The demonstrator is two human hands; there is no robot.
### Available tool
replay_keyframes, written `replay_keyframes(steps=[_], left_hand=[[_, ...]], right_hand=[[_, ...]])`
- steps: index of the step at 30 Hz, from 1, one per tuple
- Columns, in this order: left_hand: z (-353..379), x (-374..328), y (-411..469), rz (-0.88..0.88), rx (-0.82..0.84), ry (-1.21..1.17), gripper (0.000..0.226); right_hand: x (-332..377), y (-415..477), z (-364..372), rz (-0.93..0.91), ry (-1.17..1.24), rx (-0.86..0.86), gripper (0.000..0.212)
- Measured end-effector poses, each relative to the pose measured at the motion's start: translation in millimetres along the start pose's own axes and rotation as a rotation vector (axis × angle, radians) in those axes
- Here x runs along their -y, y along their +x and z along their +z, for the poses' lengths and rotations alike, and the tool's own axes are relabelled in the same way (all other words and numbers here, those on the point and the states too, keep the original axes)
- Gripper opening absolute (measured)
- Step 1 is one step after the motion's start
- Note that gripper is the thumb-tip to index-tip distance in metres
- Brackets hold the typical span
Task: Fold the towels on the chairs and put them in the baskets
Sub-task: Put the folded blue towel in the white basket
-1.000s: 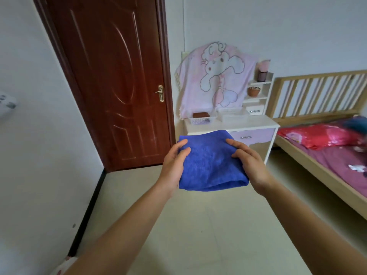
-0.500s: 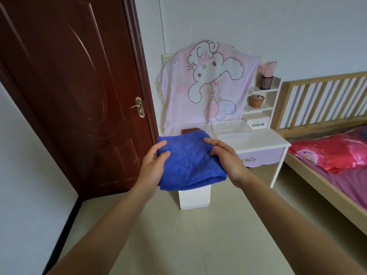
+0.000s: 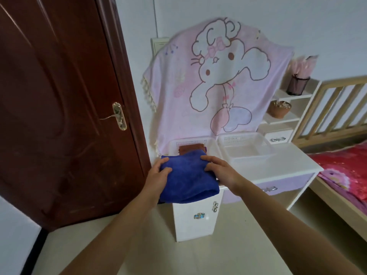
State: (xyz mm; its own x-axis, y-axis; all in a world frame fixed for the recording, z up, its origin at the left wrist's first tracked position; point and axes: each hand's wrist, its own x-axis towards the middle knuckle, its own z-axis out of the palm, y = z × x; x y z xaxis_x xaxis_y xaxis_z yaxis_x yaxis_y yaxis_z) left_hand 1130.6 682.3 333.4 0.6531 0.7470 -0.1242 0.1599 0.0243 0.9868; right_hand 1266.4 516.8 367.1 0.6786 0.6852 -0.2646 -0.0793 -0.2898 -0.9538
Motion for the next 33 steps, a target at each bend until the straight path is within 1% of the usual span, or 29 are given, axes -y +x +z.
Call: replay_keyframes(steps=[3, 5, 8, 11, 14, 18, 21, 23, 25, 29, 31, 33], left_hand=[[22, 0, 81, -0.044, 0.077, 0.056, 0.036], [37, 2, 117, -0.052, 0.118, 0.063, 0.037], [64, 17, 173, -0.109, 0.19, 0.051, 0.041], [85, 33, 220, -0.162, 0.206, 0.045, 0.044], [108, 59, 282, -0.231, 0.148, 0.055, 0.046], [123, 86, 335, -0.361, 0.055, 0.078, 0.048], [130, 103, 376, -0.378, -0.018, 0.105, 0.048], [135, 120, 397, -0.386, -0.064, 0.137, 0.047], [138, 134, 401, -0.41, -0.063, 0.164, 0.047], [141, 164, 394, -0.47, 0.016, 0.285, 0.044], [140, 169, 399, -0.471, 0.03, 0.318, 0.048], [139, 167, 406, -0.455, 0.087, 0.411, 0.052]], right_hand=[[7, 62, -20, 0.059, 0.017, -0.034, 0.036], [6, 93, -35, 0.075, 0.027, -0.044, 0.034], [-8, 151, -56, 0.106, 0.008, -0.059, 0.032], [-27, 208, -70, 0.13, -0.051, -0.042, 0.034], [-46, 291, -88, 0.16, -0.118, 0.014, 0.037], [-65, 369, -95, 0.198, -0.197, 0.075, 0.04], [-80, 422, -93, 0.196, -0.248, 0.135, 0.041], [-97, 448, -92, 0.231, -0.26, 0.132, 0.044], [-115, 457, -91, 0.264, -0.346, 0.15, 0.046], [-148, 458, -81, 0.278, -0.615, 0.247, 0.044], [-148, 458, -75, 0.252, -0.7, 0.25, 0.041], [-137, 459, -75, 0.229, -0.829, 0.274, 0.042]])
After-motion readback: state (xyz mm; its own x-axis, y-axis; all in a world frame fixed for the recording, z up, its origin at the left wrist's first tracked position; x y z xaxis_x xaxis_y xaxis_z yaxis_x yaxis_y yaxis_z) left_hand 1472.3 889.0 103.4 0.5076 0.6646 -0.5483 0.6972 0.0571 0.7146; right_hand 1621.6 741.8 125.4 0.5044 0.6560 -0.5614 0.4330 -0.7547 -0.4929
